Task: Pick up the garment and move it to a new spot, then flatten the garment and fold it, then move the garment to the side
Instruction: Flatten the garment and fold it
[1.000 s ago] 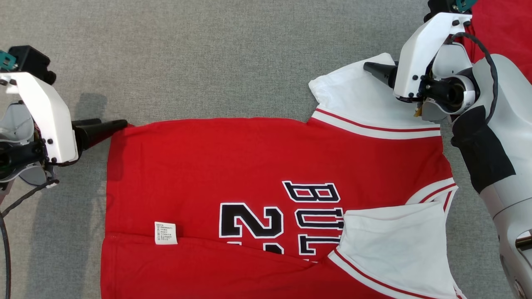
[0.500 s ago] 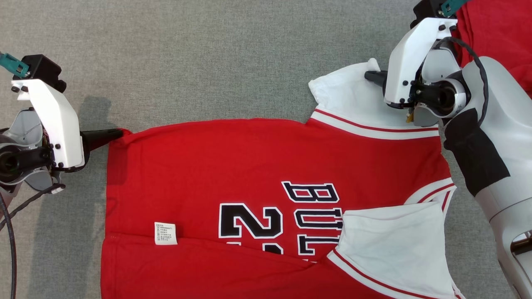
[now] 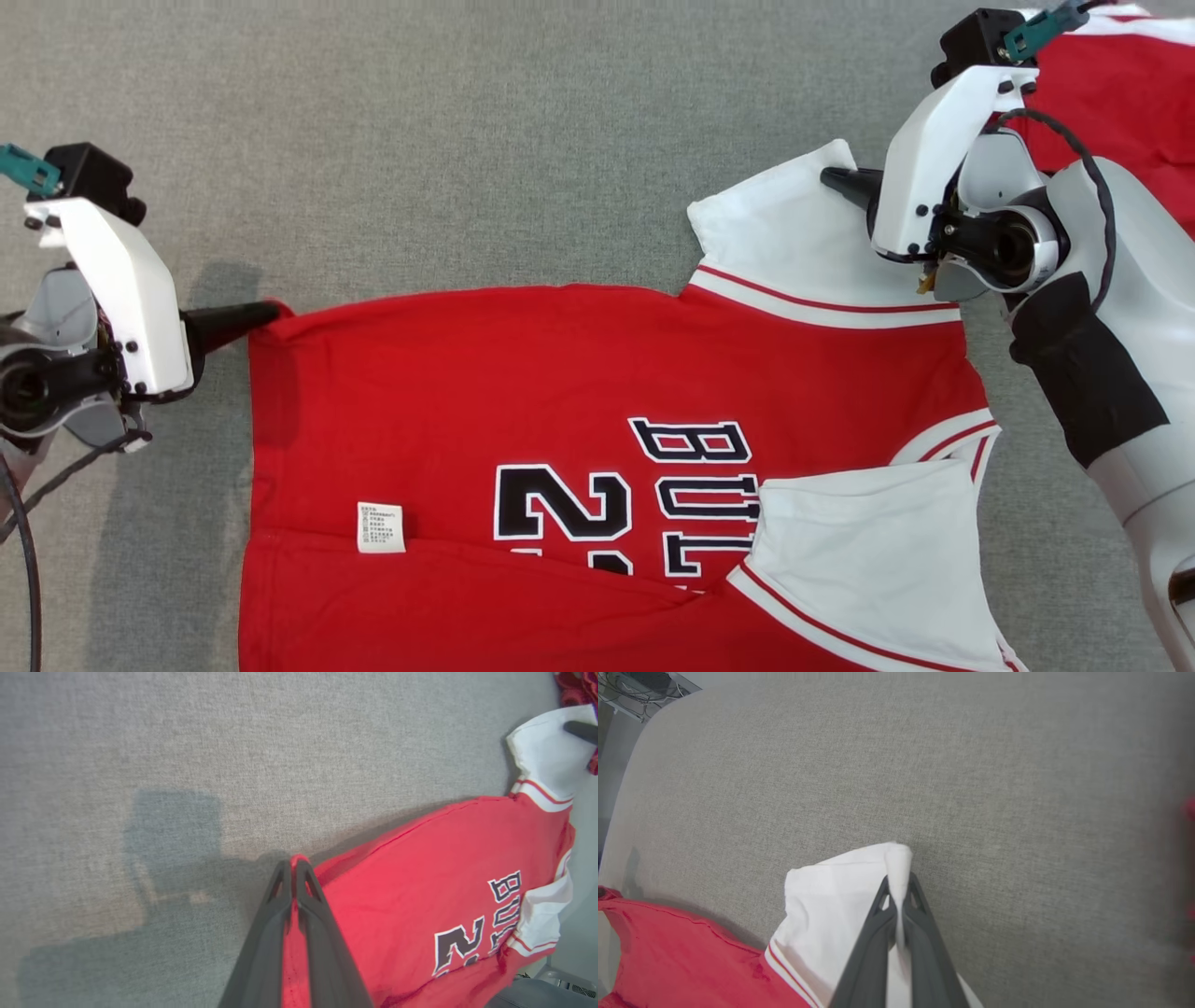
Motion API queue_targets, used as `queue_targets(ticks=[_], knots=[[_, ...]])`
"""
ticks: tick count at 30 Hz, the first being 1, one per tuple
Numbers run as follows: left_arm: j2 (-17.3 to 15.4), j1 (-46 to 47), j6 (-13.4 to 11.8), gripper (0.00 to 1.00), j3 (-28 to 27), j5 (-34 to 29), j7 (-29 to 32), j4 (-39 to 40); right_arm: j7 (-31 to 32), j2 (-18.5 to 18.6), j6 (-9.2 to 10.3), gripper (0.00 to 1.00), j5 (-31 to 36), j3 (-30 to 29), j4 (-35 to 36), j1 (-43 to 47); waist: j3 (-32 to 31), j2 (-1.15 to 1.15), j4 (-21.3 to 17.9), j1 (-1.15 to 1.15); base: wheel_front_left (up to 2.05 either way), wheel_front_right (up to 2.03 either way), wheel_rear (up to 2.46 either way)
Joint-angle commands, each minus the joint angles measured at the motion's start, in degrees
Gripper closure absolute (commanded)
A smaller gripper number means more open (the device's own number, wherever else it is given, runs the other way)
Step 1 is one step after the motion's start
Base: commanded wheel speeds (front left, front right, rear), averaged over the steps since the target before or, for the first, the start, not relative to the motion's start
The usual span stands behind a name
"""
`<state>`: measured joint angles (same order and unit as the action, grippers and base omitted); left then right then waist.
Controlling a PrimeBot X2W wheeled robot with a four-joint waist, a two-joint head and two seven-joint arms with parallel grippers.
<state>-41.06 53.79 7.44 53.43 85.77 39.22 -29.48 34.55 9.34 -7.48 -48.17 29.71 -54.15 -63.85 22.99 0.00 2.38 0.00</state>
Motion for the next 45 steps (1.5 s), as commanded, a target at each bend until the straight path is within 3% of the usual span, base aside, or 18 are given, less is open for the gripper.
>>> queue_targets(ticks=[1, 18, 31, 39, 45], knots=[[-0.39, -0.99, 0.09, 1.0, 0.03, 0.31, -0.24, -0.13, -0.57, 0.65, -0.04, 1.0, -0.87, 0.31, 0.67, 1.09, -0.93, 0.0, -0.25, 0.0, 0.0, 0.0, 0.0], [-2.2, -9.28, 0.1, 1.0, 0.91, 2.46, -3.76, 0.3, -1.76, 7.88, -0.04, 1.0, -12.37, 5.93, 8.88, 11.51, -10.19, 0.0, -2.48, 0.0, 0.0, 0.0, 0.0], [-3.55, -13.49, 0.1, 1.0, 1.97, 1.91, -5.56, 1.69, 1.6, 14.06, -0.04, 1.0, -18.34, 10.4, 20.29, 20.35, -14.38, 0.0, -3.41, 0.0, 0.0, 0.0, 0.0], [-4.3, -14.49, 0.1, 1.0, 2.7, 1.8, -5.0, 1.78, 4.18, 16.77, -0.04, 1.0, -20.56, 10.65, 26.74, 24.63, -14.67, 0.0, -4.45, 0.0, 0.0, 0.0, 0.0], [-5.36, -14.88, 0.1, 1.0, 4.12, 2.32, -1.26, 1.77, 5.39, 18.32, -0.04, 1.0, -20.81, 10.03, 30.74, 27.82, -15.16, 0.0, -5.04, 0.0, 0.0, 0.0, 0.0]])
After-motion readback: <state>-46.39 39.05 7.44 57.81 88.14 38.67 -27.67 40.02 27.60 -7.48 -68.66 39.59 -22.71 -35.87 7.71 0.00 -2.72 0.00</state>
